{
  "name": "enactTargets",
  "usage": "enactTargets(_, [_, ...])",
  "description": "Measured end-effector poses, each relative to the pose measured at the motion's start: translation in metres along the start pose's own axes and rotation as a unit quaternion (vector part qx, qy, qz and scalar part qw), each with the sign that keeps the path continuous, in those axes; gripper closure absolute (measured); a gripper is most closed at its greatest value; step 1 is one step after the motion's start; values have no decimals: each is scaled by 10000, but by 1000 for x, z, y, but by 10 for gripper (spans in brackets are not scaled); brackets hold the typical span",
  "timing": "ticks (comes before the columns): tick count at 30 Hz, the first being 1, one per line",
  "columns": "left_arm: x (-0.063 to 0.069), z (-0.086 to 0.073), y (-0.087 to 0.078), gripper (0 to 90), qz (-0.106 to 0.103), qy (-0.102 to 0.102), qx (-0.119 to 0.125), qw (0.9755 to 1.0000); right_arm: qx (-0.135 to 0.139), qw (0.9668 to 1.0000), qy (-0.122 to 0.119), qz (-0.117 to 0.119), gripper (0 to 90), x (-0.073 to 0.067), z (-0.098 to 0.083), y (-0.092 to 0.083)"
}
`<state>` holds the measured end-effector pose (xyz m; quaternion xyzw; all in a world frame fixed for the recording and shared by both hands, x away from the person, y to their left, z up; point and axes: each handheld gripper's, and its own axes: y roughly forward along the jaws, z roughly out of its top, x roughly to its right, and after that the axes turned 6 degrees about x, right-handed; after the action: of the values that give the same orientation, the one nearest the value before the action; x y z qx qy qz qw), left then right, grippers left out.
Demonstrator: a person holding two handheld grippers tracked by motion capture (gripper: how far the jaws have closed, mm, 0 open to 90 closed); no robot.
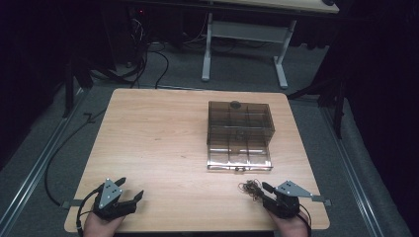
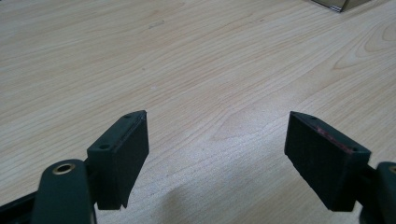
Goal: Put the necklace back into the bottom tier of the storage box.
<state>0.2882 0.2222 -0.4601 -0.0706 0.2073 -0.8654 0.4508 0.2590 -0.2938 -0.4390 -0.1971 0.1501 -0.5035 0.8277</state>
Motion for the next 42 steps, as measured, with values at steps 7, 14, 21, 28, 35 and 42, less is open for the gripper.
enactTargets(7, [0, 0, 0, 222, 1, 18, -14, 10000, 402, 9990, 102, -181, 639, 13, 2, -22])
enactTargets(14, [0, 0, 0, 222, -1, 19, -6, 10000, 280, 9981, 254, -477, 732, 27, -5, -19])
enactTargets(21, [0, 0, 0, 221, 15, 11, 21, 10000, -83, 9963, 432, -733, 788, 36, -4, -9])
enactTargets(28, [1, 0, -1, 220, -27, 35, 35, 10000, -351, 9945, 419, -889, 810, 37, 0, -9])
enactTargets(35, [0, 0, -1, 218, -106, 32, 27, 9999, -721, 9919, 467, -940, 816, 38, 4, -7])
enactTargets(42, [0, 0, 0, 218, -152, 41, 15, 9999, -1090, 9897, 474, -794, 801, 39, 11, -7])
